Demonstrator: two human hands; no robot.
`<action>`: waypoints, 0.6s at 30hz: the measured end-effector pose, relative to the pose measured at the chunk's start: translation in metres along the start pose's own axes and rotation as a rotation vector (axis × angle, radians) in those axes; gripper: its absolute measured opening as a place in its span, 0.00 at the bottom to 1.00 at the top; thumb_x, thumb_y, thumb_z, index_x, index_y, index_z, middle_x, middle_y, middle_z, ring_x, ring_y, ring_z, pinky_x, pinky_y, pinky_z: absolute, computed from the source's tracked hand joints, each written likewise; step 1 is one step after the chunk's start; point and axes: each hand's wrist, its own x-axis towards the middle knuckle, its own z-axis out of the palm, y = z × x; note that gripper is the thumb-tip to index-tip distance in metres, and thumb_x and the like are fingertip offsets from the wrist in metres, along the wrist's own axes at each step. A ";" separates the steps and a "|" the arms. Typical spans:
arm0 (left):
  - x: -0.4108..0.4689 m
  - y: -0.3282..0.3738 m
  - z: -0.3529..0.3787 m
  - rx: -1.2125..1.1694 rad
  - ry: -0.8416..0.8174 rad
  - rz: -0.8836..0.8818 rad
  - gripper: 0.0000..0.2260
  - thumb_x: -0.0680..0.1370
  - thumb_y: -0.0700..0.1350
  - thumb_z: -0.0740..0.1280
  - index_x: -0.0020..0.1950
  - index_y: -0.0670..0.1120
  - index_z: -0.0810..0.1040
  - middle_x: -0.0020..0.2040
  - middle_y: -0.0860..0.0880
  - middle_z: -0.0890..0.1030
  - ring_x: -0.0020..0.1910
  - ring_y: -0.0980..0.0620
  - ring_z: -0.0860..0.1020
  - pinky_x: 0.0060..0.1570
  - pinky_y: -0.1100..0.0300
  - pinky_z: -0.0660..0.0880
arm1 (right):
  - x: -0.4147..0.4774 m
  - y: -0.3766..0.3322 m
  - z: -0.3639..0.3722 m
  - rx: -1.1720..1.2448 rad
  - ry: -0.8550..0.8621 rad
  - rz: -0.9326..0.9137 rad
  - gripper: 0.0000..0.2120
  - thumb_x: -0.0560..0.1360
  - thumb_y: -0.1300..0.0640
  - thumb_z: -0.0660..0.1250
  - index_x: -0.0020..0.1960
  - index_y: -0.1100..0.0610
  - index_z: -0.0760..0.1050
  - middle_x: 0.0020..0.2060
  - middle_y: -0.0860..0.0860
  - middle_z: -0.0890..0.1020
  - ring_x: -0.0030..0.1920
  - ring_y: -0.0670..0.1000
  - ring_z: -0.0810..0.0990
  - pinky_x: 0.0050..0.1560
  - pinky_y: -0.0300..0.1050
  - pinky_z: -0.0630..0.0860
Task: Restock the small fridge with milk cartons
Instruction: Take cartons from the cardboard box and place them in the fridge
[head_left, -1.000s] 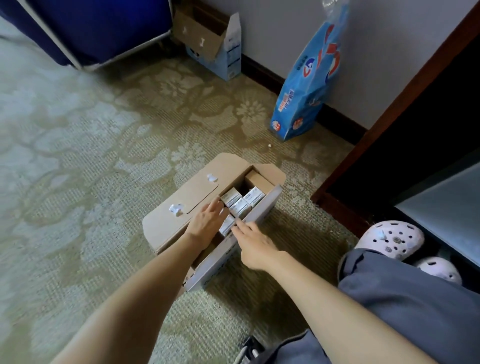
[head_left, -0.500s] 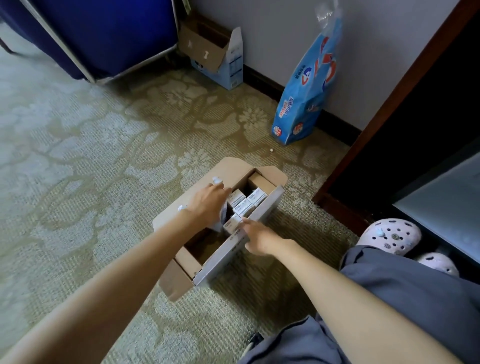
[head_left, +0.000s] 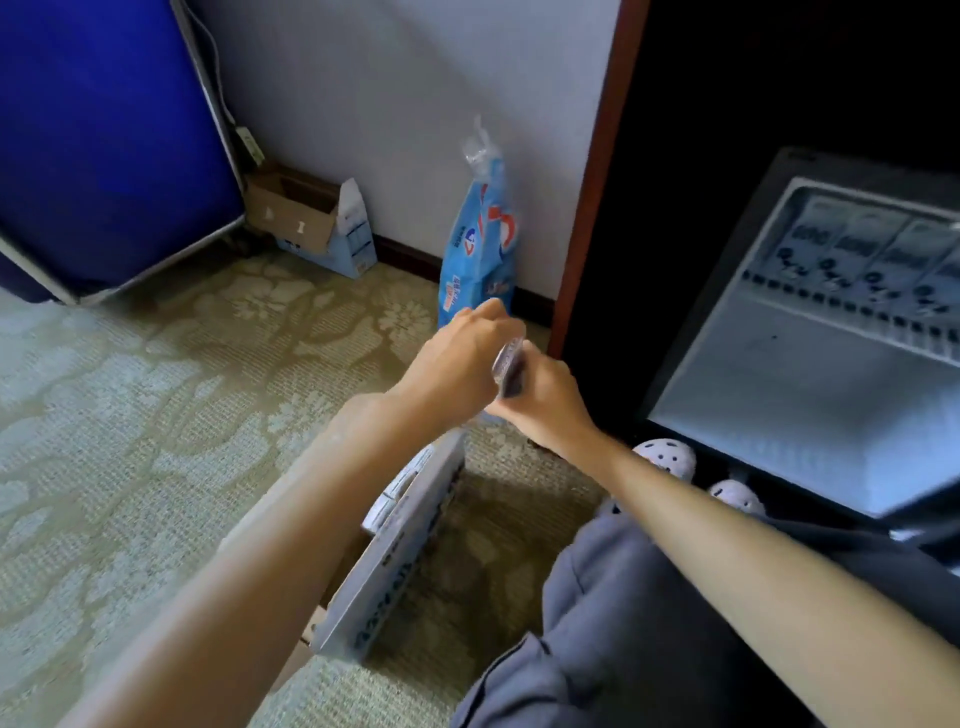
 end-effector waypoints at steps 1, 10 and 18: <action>0.009 0.015 -0.002 -0.029 0.026 0.029 0.13 0.72 0.36 0.66 0.56 0.45 0.76 0.54 0.47 0.73 0.55 0.47 0.73 0.50 0.46 0.76 | 0.000 0.005 -0.019 -0.039 0.056 -0.008 0.16 0.65 0.57 0.73 0.50 0.59 0.73 0.46 0.55 0.83 0.49 0.55 0.81 0.40 0.36 0.68; 0.092 0.160 0.017 -0.080 0.056 0.268 0.26 0.74 0.35 0.63 0.70 0.50 0.66 0.67 0.48 0.68 0.63 0.45 0.72 0.54 0.49 0.75 | -0.032 0.078 -0.173 -0.050 0.405 0.090 0.19 0.67 0.60 0.71 0.55 0.59 0.69 0.40 0.50 0.77 0.41 0.53 0.78 0.31 0.37 0.67; 0.153 0.248 0.064 -0.043 -0.088 0.185 0.14 0.77 0.37 0.59 0.62 0.39 0.71 0.60 0.40 0.74 0.57 0.39 0.76 0.52 0.51 0.73 | -0.053 0.169 -0.263 0.087 0.765 0.434 0.22 0.69 0.62 0.70 0.61 0.62 0.69 0.54 0.57 0.80 0.50 0.55 0.78 0.40 0.39 0.66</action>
